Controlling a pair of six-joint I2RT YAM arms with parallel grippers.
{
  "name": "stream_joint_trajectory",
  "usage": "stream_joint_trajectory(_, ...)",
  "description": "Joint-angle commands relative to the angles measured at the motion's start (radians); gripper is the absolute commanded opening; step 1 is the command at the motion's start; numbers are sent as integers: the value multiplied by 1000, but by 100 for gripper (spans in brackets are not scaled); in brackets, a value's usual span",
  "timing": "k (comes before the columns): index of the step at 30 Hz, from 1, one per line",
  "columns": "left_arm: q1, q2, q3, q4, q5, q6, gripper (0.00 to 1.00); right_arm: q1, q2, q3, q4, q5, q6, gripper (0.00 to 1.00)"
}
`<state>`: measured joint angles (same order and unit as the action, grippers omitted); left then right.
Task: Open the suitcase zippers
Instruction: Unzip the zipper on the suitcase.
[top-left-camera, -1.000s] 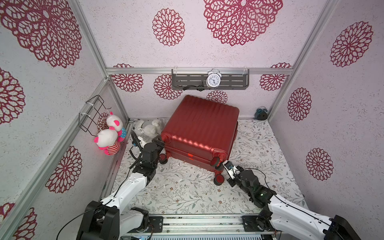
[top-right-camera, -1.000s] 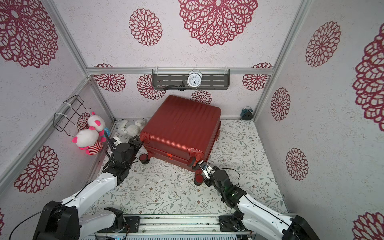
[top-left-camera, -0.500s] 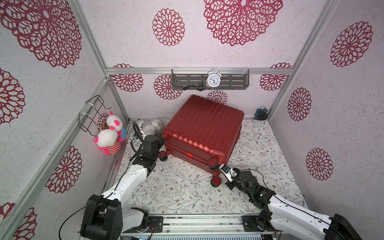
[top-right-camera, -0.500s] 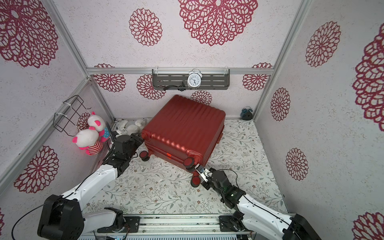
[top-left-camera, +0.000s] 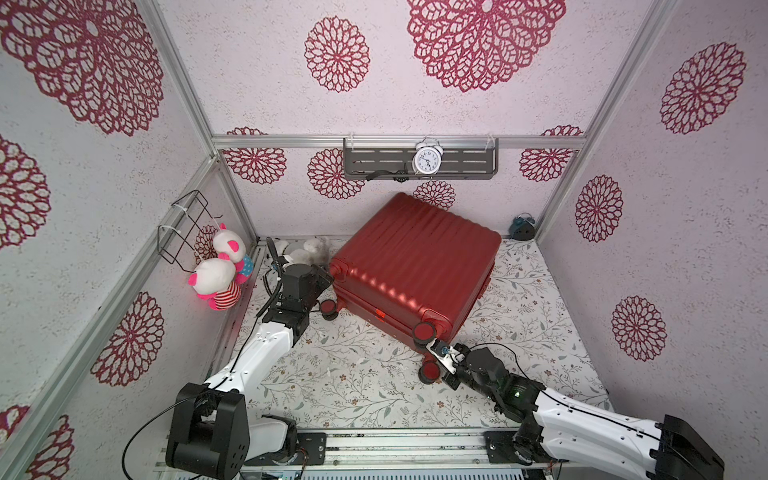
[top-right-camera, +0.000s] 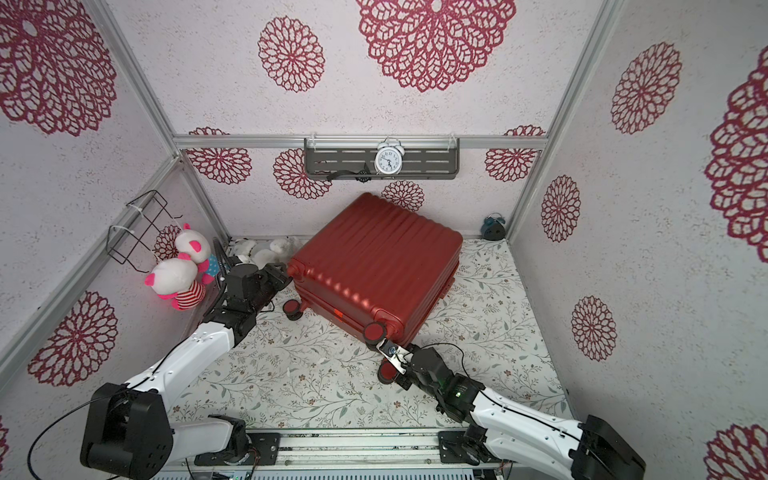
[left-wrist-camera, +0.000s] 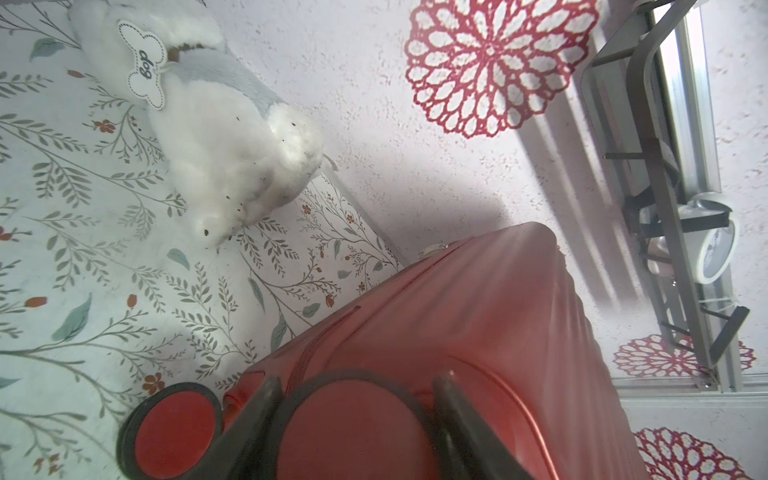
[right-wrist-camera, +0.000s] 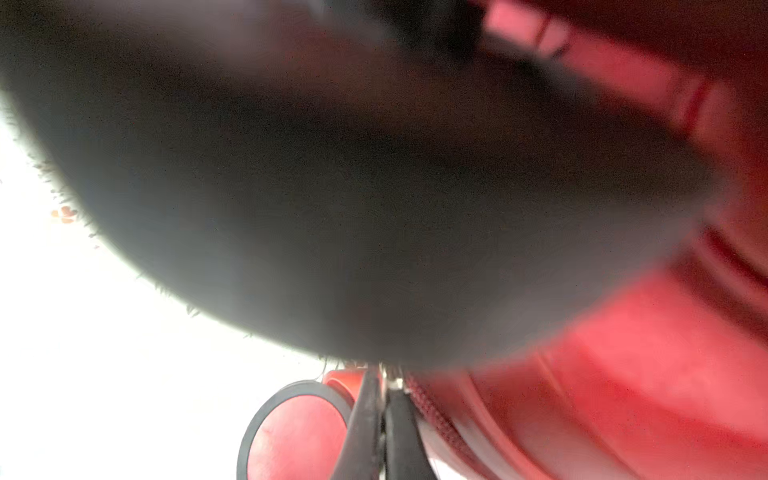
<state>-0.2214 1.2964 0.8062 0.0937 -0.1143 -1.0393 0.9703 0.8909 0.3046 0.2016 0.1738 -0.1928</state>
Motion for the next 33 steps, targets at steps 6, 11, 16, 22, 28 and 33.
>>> stream_joint_trajectory(6,-156,-124,-128,-104,261,-7,23,-32,87,148,-81,148,264,0)
stream_joint_trajectory(11,-239,-221,-205,-127,234,-32,22,-166,67,134,-102,113,301,0)
stream_joint_trajectory(16,-342,-221,-258,-84,228,-73,22,-274,70,132,-87,27,278,0)
stream_joint_trajectory(22,-445,-190,-219,-70,179,-81,22,-287,117,126,16,-170,201,0)
stream_joint_trajectory(28,-494,-144,-151,-80,156,-68,22,-211,138,79,104,-223,128,0)
stream_joint_trajectory(33,-534,-107,-115,-71,144,-65,22,-178,138,64,137,-215,133,0)
